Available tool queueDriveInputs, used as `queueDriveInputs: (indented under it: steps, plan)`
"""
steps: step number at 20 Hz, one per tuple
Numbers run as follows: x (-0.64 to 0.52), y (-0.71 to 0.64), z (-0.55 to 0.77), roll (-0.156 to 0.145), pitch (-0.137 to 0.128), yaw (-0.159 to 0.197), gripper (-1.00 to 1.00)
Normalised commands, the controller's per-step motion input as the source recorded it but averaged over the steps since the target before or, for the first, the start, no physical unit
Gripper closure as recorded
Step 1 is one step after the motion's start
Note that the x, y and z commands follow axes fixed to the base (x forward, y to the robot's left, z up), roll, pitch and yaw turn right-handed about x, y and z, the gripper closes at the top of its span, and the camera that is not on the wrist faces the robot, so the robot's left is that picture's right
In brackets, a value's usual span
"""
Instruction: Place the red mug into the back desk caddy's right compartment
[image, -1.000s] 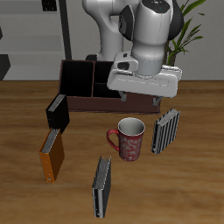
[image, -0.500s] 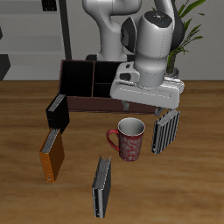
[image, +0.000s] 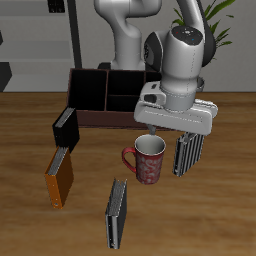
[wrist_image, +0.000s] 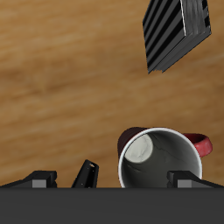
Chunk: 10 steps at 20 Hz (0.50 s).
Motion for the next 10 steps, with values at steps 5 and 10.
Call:
queueDriveInputs:
  steps: [5, 10]
  plan:
    - [0.07, 0.05, -0.16, 0.002, -0.011, -0.058, -1.00]
    - [0.09, -0.04, -0.20, -0.008, 0.018, -0.067, -1.00]
